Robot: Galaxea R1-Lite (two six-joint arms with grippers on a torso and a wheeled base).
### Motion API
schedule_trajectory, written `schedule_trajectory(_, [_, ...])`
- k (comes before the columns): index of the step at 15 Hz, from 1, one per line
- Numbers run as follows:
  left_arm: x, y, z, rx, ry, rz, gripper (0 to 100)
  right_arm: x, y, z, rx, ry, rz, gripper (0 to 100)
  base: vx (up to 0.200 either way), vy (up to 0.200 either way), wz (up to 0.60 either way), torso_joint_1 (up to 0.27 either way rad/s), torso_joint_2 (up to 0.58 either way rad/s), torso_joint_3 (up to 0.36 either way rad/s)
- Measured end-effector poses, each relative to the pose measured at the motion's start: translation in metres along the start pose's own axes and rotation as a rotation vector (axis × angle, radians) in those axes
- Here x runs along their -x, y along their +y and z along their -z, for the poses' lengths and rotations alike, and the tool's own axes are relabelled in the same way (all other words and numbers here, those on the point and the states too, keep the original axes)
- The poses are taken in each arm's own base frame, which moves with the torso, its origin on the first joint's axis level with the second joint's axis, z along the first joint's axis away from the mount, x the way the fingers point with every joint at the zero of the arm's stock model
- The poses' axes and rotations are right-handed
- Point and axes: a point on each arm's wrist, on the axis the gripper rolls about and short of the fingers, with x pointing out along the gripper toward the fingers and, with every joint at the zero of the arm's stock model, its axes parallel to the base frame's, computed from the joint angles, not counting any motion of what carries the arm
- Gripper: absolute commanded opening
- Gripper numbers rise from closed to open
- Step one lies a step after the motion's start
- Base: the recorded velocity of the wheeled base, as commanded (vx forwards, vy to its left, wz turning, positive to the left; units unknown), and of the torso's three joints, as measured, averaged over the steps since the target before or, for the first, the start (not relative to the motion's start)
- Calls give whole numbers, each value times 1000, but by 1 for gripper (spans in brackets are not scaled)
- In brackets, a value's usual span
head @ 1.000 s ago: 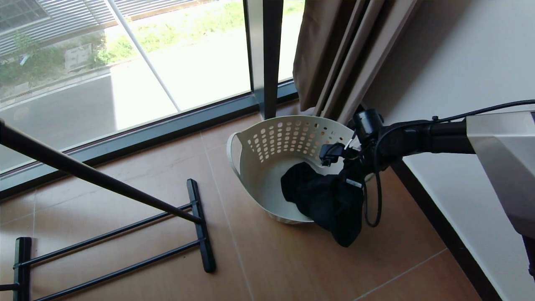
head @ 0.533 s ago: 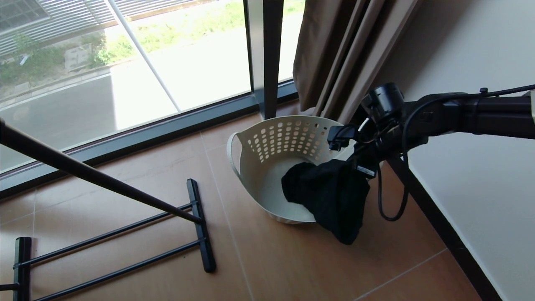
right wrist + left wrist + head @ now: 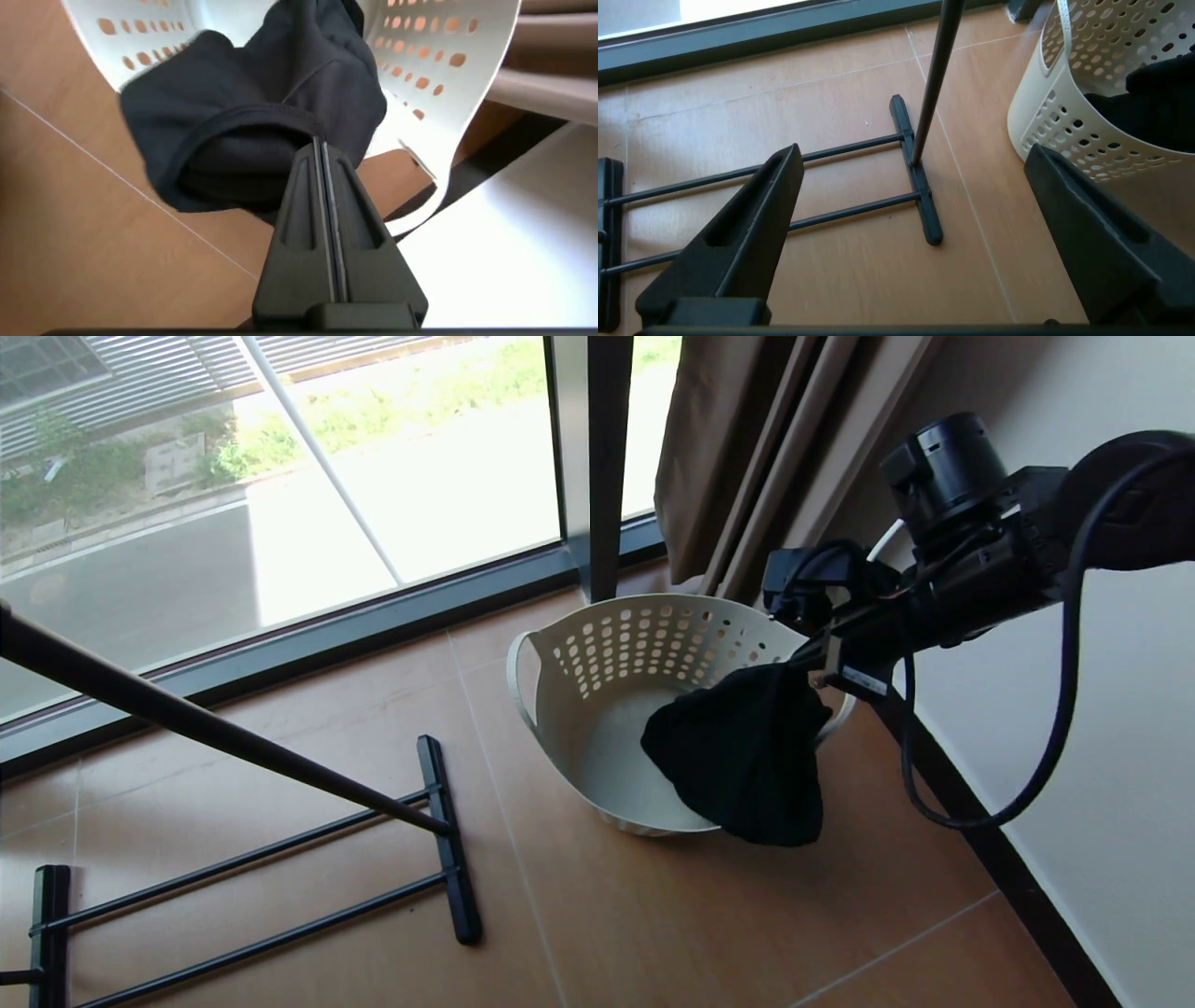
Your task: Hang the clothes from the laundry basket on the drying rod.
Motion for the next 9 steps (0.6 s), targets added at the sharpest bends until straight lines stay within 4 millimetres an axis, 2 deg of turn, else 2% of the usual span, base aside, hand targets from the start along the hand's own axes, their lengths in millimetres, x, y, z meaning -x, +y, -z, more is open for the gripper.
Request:
schedule_trajectory(3, [0, 0, 0, 0, 0, 0, 100, 38, 17, -14, -113, -47, -21, 0, 0, 0, 0, 0, 0, 0])
schedule_trajectory(9, [0, 0, 0, 0, 0, 0, 100, 107, 36, -17, -117, -126, -17, 0, 0, 0, 0, 0, 0, 0])
